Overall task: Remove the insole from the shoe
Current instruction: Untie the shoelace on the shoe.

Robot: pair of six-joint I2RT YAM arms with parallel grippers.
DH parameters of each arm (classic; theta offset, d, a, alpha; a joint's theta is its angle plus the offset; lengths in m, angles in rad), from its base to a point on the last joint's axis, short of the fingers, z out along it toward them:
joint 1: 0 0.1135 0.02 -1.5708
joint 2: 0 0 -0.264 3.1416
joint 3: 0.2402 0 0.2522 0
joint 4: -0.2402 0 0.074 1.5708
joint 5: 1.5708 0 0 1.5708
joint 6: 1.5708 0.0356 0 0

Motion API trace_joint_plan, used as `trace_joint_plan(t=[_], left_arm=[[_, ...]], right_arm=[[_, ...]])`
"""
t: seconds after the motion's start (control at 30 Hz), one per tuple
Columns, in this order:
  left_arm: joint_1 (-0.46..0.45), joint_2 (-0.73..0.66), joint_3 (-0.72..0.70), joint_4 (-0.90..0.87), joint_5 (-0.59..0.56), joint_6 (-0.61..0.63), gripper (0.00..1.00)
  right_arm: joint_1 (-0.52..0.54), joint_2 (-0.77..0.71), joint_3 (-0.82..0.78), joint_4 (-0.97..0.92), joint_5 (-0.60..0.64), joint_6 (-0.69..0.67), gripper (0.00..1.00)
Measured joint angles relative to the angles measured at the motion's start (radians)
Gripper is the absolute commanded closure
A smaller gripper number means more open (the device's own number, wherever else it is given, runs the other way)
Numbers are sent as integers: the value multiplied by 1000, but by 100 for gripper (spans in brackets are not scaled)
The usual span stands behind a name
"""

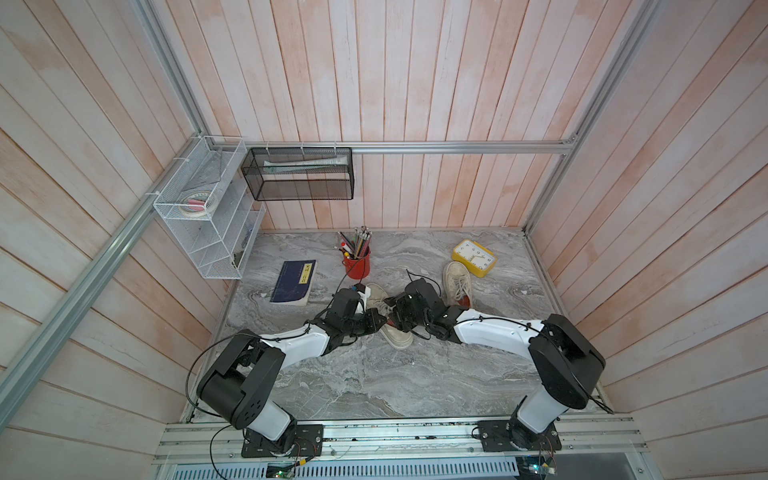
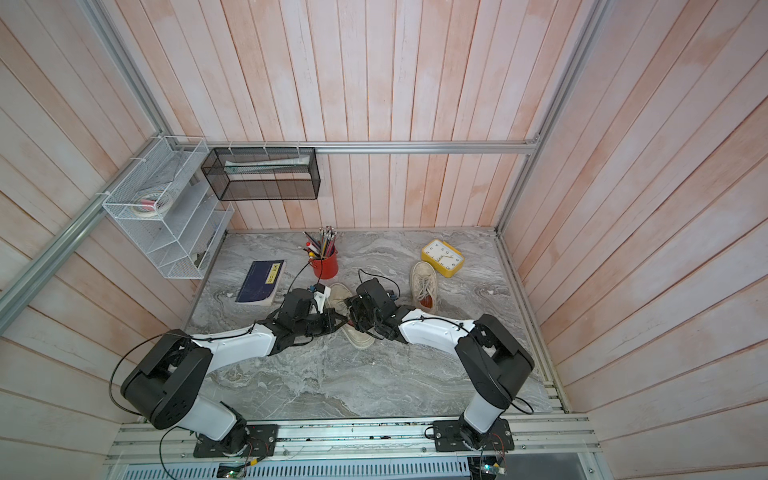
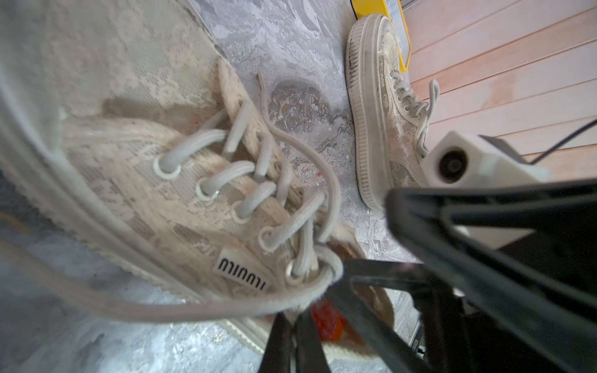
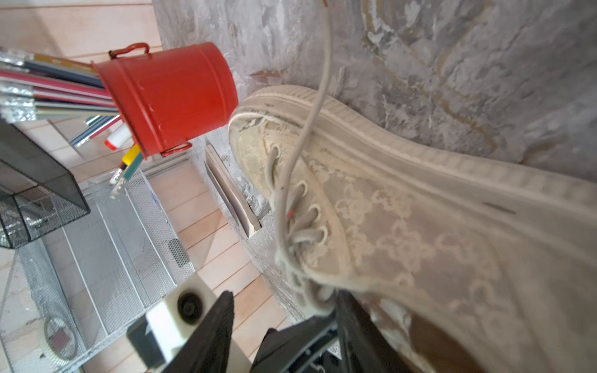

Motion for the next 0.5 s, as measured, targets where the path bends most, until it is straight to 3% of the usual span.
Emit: trace_joint_plan(t=[0.23,0.37,0.5], left_arm=[[0,0,-2,3,0,0,100],[0,0,-2,3,-1,0,100],[0,0,-2,2,-4,0,100]], right_arm=[[0,26,-1,28,7,50,44],[0,26,-34,113,49,57,56],[0,26,-118,258,95,56,59]])
